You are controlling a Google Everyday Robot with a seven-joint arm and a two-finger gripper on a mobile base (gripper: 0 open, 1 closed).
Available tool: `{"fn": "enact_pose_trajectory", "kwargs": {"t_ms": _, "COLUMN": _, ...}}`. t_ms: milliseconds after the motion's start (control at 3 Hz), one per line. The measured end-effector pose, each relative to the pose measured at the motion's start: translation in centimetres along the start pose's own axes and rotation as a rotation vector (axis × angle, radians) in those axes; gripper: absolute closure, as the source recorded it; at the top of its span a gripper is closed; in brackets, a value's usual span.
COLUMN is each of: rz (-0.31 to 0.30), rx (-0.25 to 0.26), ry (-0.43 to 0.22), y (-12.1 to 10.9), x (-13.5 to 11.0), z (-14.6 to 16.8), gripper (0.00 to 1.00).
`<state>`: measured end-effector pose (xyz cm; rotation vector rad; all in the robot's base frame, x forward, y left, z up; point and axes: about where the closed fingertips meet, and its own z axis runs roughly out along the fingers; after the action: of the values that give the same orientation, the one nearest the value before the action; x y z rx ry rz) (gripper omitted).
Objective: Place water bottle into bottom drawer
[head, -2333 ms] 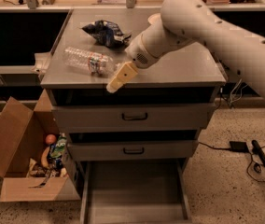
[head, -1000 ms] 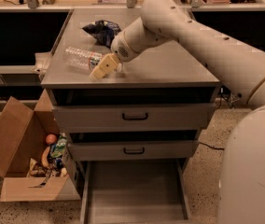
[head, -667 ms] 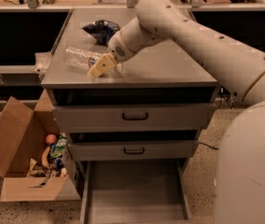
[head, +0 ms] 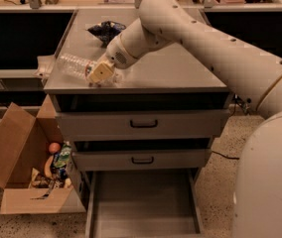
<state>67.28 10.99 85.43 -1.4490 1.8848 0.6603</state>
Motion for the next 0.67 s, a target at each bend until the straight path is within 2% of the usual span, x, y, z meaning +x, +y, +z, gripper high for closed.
{"fn": "enact_pose_trajectory", "kwargs": {"t_ms": 333, "rz": -0.031, "rx": -0.034, "ry": -0.007, "y": 1.7, "x": -0.2, "z": -0.4, "gripper": 0.94}}
{"fn": "enact_pose_trajectory", "kwargs": {"t_ms": 667, "rz": -0.075, "rx": -0.031, "ry": -0.051, "y": 3.7, "x": 0.5, "z": -2.8, "gripper": 1.00}}
